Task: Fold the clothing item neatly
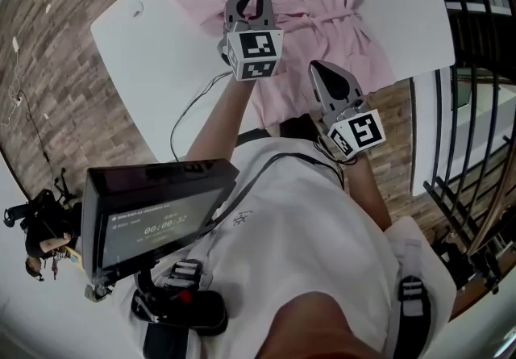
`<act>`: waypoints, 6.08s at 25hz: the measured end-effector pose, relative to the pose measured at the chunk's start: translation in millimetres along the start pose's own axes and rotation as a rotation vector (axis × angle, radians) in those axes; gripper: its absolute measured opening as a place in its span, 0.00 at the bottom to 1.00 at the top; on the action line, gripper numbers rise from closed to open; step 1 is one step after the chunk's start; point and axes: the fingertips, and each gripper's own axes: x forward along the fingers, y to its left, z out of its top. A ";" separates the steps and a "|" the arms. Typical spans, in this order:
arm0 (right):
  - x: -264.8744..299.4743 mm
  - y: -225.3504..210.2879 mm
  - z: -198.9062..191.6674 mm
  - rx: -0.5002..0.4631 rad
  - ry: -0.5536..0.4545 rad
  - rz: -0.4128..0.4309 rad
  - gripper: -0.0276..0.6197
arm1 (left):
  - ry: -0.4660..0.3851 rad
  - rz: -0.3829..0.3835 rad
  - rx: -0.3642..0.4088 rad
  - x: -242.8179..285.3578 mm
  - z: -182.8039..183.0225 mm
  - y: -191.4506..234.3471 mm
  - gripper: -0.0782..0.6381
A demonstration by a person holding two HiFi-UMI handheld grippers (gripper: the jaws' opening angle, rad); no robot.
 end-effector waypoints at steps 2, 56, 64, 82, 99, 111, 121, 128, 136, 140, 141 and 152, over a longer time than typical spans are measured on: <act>-1.6 -6.0 6.0 -0.003 0.002 -0.005 0.05 | -0.014 -0.004 0.003 6.4 12.4 -3.7 0.15; -69.7 -161.7 -29.0 0.087 0.095 -0.189 0.05 | 0.247 -0.469 0.052 167.5 -48.3 -229.9 0.27; -60.0 -167.7 -18.0 0.050 0.060 -0.170 0.05 | 0.184 -0.415 0.013 156.4 -26.6 -212.9 0.27; 81.0 -182.7 12.0 -0.188 0.049 -0.122 0.05 | 0.204 -0.348 -0.089 66.2 -56.1 -125.8 0.11; 133.1 -183.4 -86.6 -0.402 0.402 -0.077 0.18 | 0.244 -0.274 -0.116 52.5 -77.6 -110.3 0.11; 112.6 -180.7 -50.5 -0.381 0.351 -0.097 0.08 | 0.237 -0.261 -0.122 52.8 -74.2 -107.3 0.11; 111.8 -216.4 5.4 -0.442 0.269 -0.177 0.08 | 0.229 -0.265 -0.118 53.6 -70.9 -112.2 0.11; 153.0 -259.0 7.4 -0.544 0.299 -0.200 0.08 | 0.242 -0.260 -0.115 65.0 -92.5 -99.2 0.11; 191.2 -308.8 -12.7 -0.634 0.379 -0.160 0.08 | 0.258 -0.247 -0.120 86.6 -106.9 -90.0 0.11; 198.7 -321.6 -16.1 -0.701 0.409 -0.127 0.08 | 0.262 -0.243 -0.118 80.1 -105.6 -90.2 0.11; 201.7 -324.9 -15.6 -0.728 0.415 -0.118 0.08 | 0.262 -0.241 -0.117 79.3 -104.3 -89.2 0.11; 187.9 -336.1 3.3 -0.586 0.360 -0.142 0.08 | 0.236 -0.224 -0.150 74.3 -91.5 -82.3 0.11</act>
